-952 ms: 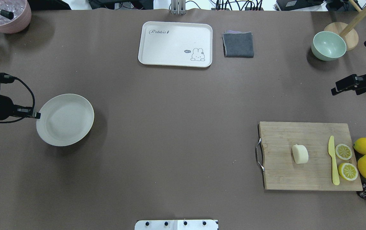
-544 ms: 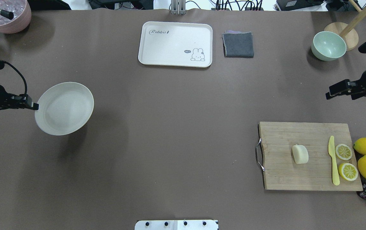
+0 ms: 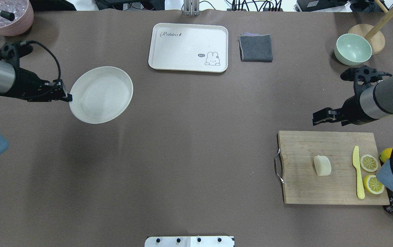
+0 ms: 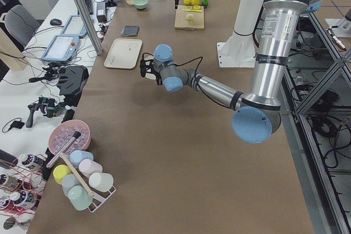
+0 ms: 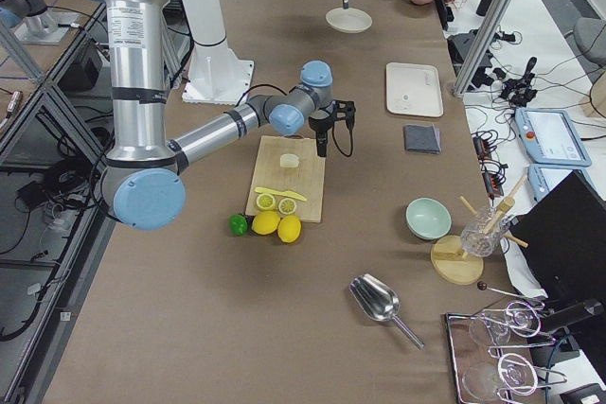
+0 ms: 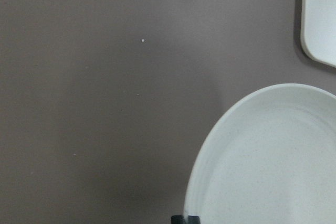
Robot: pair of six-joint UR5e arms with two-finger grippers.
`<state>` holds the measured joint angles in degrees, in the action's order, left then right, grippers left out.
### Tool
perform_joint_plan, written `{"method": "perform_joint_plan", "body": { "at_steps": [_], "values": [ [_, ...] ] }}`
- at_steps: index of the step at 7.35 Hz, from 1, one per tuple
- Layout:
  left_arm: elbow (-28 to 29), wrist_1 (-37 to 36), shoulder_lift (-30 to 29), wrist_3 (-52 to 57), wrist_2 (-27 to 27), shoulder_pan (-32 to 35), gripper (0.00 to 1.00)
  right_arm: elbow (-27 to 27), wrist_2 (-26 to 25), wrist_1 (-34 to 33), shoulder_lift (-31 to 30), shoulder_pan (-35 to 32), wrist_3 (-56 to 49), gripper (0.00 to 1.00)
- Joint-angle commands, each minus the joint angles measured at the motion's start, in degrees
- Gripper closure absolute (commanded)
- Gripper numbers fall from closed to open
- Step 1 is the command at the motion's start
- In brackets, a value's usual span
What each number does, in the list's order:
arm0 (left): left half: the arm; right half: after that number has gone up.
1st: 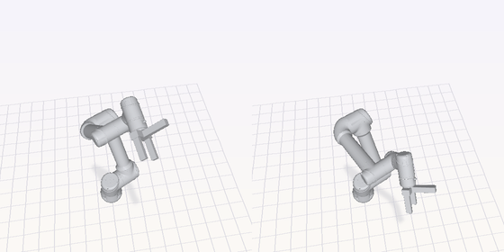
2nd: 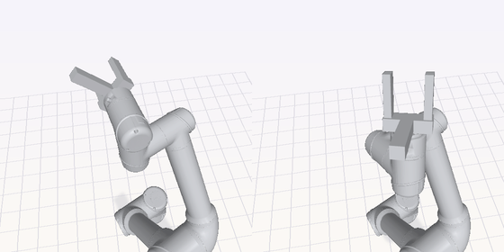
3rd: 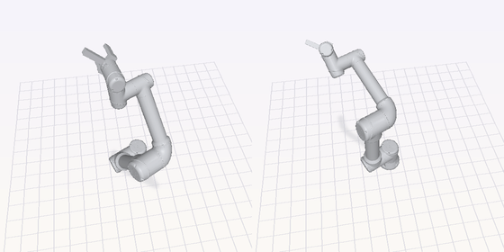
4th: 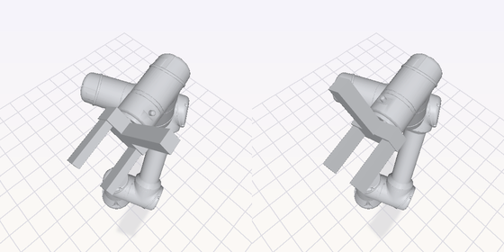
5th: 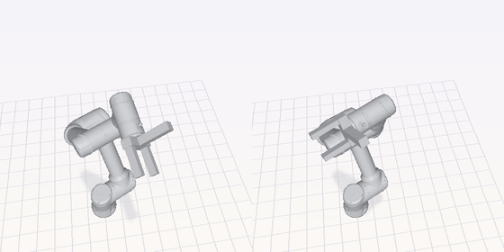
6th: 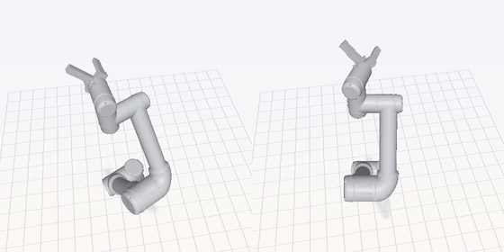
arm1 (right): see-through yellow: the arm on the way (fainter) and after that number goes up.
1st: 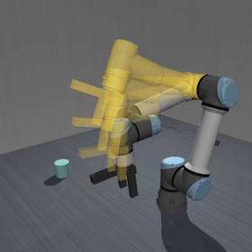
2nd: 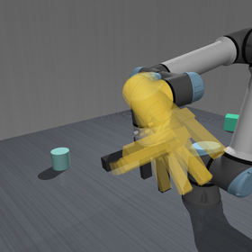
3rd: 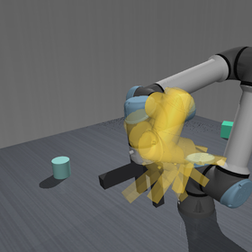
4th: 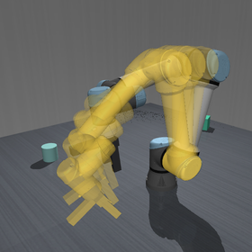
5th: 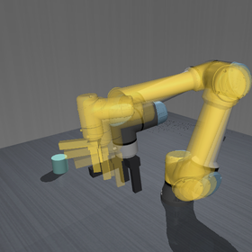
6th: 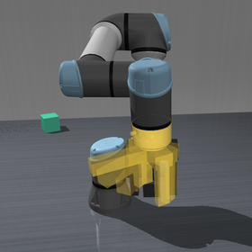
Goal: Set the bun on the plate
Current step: 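Push the white plate toward centre with left gripper while right approaches bun, then lower the right gripper onto the cream bun and close it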
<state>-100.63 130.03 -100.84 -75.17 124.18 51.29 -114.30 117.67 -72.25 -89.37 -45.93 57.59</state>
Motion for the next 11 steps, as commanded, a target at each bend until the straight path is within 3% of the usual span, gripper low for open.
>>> {"method": "perform_joint_plan", "body": {
  "at_steps": [1,2,3,5,7,9,10,11],
  "values": [
    [-0.4,-8.5,-9.2,-8.0,-9.4,-8.1,1.00,-1.2,-1.7,0.0,-0.4,5.5,4.0,0.00],
    [-1.8,-15.5,-13.7,-10.5,-14.5,-12.6,1.00,-1.2,-2.5,0.0,-0.9,6.7,4.1,0.00],
    [-2.2,-17.8,-15.5,-12.9,-18.6,-16.5,1.00,-1.1,-2.8,0.0,-1.5,7.2,4.1,0.00],
    [-1.6,-18.0,-16.0,-14.7,-23.4,-21.2,1.00,-1.4,-2.4,0.6,-5.2,7.2,3.5,0.00],
    [-0.2,-18.0,-16.1,-15.6,-29.5,-26.9,1.00,-1.3,-2.4,7.6,-10.5,7.5,3.9,0.00],
    [0.1,-18.1,-16.7,-16.9,-30.8,-29.2,1.00,-0.9,-2.7,7.6,-10.7,7.8,4.0,0.00],
    [-0.2,-18.0,-16.6,-16.9,-30.8,-29.2,0.74,-0.7,-2.9,7.6,-10.7,8.0,4.0,0.00],
    [-0.3,-18.0,-16.6,-16.9,-30.9,-29.1,0.03,-0.4,-3.6,7.6,-10.4,9.0,4.1,0.00]
  ]
}}
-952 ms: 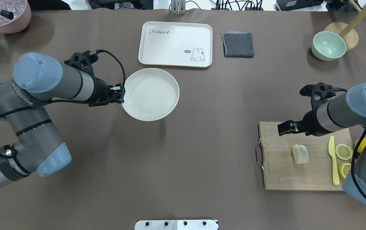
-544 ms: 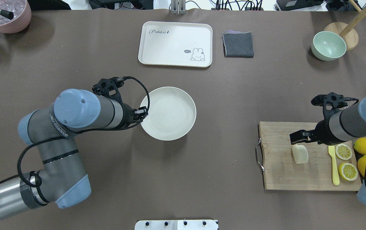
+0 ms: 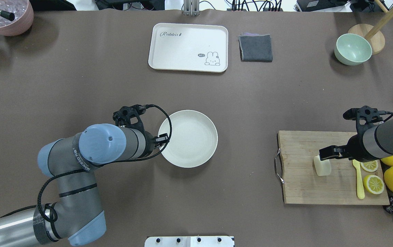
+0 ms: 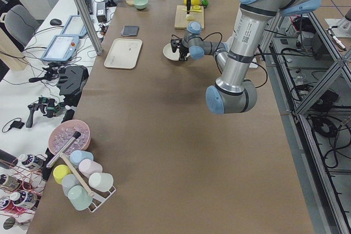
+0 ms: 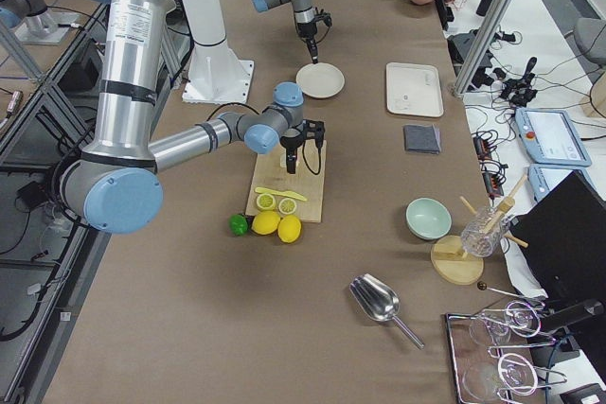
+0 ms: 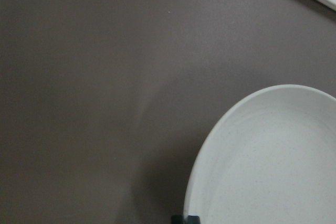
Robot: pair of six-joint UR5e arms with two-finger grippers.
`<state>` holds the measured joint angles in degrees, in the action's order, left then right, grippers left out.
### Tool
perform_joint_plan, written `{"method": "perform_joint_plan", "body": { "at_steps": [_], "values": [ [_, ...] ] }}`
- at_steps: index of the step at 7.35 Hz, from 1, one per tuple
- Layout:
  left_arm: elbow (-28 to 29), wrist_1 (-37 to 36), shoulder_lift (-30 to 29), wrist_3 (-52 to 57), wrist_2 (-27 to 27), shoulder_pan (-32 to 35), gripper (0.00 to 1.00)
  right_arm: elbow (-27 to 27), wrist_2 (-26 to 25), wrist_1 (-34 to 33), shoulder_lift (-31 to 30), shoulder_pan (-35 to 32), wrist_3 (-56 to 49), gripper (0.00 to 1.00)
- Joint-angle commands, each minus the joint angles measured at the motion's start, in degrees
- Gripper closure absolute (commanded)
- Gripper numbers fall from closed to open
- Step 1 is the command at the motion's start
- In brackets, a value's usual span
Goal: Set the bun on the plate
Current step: 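Lower the right gripper onto the cream bun and close it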
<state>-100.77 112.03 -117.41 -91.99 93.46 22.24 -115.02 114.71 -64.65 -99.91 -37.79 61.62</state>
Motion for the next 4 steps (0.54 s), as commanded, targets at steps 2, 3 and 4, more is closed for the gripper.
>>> {"method": "perform_joint_plan", "body": {
  "at_steps": [2,3,4],
  "values": [
    [-0.4,0.1,0.7,0.0,-0.3,0.6,0.03,0.3,-2.8,0.1,1.8,3.5,2.7,0.00],
    [-0.5,0.1,0.7,0.1,-0.4,0.7,0.03,0.3,-4.5,0.1,2.0,5.3,3.2,0.00],
    [-0.6,0.1,0.7,0.1,-0.4,0.8,0.03,0.4,-5.4,0.1,2.0,6.1,3.6,0.01]
  ]
}}
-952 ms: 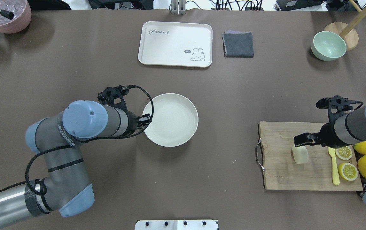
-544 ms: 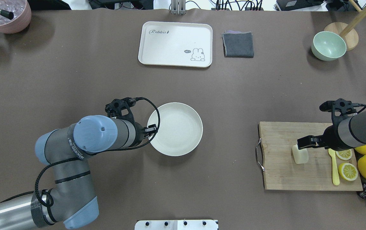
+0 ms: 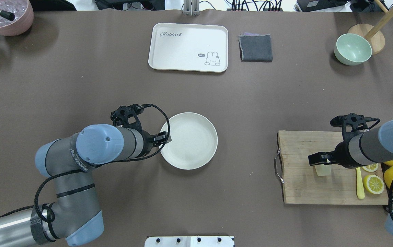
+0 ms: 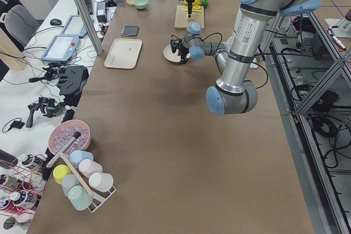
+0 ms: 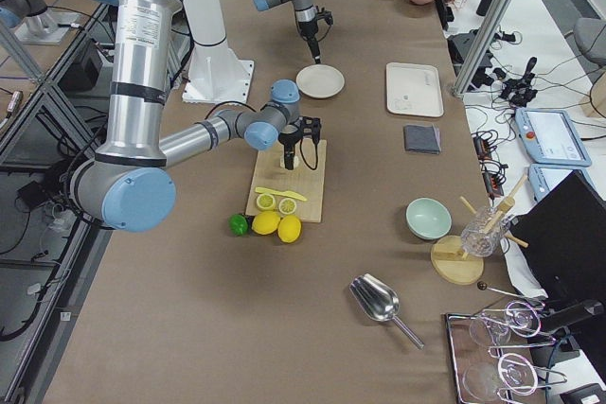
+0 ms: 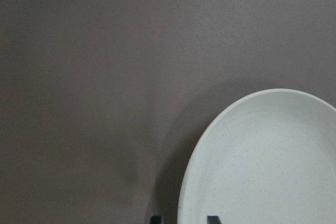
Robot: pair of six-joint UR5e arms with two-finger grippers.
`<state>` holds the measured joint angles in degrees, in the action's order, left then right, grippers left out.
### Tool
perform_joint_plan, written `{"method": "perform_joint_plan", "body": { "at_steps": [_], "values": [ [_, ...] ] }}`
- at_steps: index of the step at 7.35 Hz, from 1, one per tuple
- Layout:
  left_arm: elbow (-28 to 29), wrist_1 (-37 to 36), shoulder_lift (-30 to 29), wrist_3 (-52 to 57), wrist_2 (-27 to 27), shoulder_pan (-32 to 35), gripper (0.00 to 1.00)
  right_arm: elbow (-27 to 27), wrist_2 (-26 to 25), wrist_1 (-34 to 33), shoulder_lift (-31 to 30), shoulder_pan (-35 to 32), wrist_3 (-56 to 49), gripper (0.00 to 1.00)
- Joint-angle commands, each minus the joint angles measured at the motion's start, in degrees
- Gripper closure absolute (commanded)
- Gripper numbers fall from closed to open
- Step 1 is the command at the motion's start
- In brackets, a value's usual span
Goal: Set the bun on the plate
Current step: 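Lower the right gripper onto the cream bun and close it, then carry the bun over the plate with right gripper while left withdraws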
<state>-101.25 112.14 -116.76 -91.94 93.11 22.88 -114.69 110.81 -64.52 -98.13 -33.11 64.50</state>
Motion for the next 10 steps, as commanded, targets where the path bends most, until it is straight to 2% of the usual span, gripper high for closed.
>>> {"method": "perform_joint_plan", "body": {
  "at_steps": [1,2,3,4,5,8,9,10],
  "values": [
    [-0.2,0.0,0.0,0.2,0.0,0.1,0.03,0.3,-1.6,0.0,0.2,1.5,0.7,0.02],
    [-0.2,0.0,0.0,0.3,0.0,0.1,0.03,0.7,-1.8,0.0,0.2,1.5,0.7,0.10],
    [-0.3,0.0,0.0,0.4,0.0,0.1,0.03,1.0,-1.9,0.2,0.2,1.5,0.7,0.44],
    [-0.3,0.0,-0.1,0.4,-0.1,0.1,0.03,1.0,-2.4,0.2,0.0,1.4,0.6,0.85],
    [-0.4,0.0,0.0,0.4,0.0,0.6,0.03,1.0,-2.8,0.1,0.0,1.3,0.5,1.00],
    [-1.6,-0.1,0.0,2.2,0.3,3.1,0.03,-0.2,-1.6,0.1,0.7,-1.0,0.5,1.00],
    [-2.6,-0.2,1.0,8.8,0.5,5.7,0.02,-1.0,1.2,-0.5,2.4,-2.7,0.6,1.00],
    [-4.5,-0.1,4.8,14.5,0.7,7.3,0.02,-1.0,2.1,-1.1,5.3,-3.4,0.6,1.00]
  ]
}}
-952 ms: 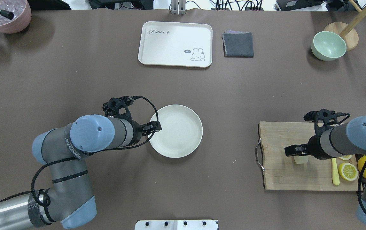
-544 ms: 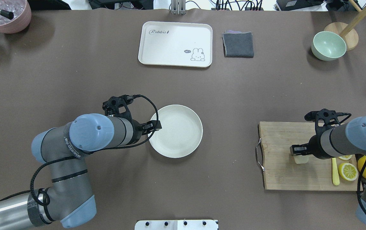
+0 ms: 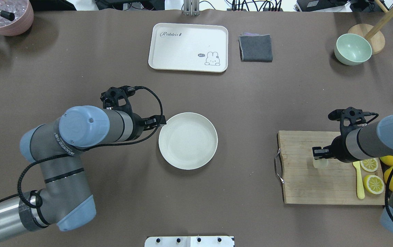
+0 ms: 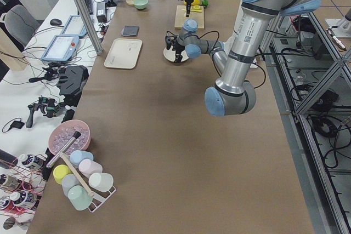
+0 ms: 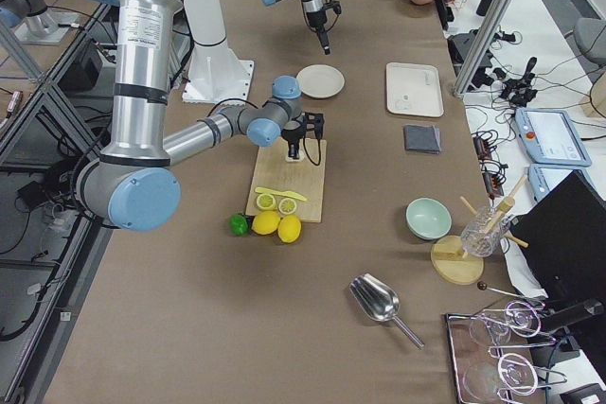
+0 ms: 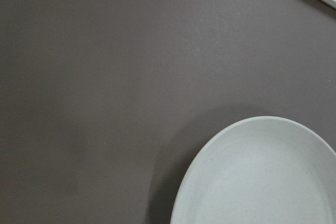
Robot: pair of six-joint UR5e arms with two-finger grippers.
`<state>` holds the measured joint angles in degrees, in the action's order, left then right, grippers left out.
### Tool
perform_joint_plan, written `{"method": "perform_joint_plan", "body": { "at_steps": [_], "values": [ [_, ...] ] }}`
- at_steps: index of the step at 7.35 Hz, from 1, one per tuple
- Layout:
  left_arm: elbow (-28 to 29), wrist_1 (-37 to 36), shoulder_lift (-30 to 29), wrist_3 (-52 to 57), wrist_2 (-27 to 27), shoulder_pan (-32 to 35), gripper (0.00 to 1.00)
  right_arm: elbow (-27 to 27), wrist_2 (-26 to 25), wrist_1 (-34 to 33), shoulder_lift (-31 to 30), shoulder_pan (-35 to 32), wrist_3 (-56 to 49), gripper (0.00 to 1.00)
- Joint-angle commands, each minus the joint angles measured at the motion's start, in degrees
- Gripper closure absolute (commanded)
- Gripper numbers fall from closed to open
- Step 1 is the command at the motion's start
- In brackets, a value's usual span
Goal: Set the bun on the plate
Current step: 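Carry the bun over the plate with right gripper while left withdraws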
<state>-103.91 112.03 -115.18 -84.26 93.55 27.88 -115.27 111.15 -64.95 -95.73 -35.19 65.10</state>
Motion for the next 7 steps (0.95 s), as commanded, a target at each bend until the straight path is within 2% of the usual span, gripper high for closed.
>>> {"method": "perform_joint_plan", "body": {
  "at_steps": [1,2,3,4,5,7],
  "values": [
    [-1.7,-0.1,4.4,10.8,0.3,5.5,0.02,-0.2,1.4,-5.6,7.6,-1.2,0.0,1.00],
    [-1.9,0.7,7.1,12.4,0.9,8.0,0.02,-0.2,0.9,-13.7,14.7,-0.7,0.1,1.00],
    [-1.7,0.6,7.4,15.4,6.3,12.5,0.02,0.0,-1.2,-20.6,21.9,2.4,1.2,1.00],
    [-2.6,0.8,10.1,20.8,9.9,16.2,0.02,1.6,-4.7,-24.3,27.9,5.8,4.0,1.00],
    [-3.2,1.3,12.2,27.0,10.4,19.1,0.02,5.1,-6.5,-24.5,32.6,8.0,5.7,1.00],
    [-2.9,1.4,15.2,29.8,11.1,23.0,0.02,12.1,-9.8,-24.4,40.5,10.2,6.6,1.00]
  ]
}}
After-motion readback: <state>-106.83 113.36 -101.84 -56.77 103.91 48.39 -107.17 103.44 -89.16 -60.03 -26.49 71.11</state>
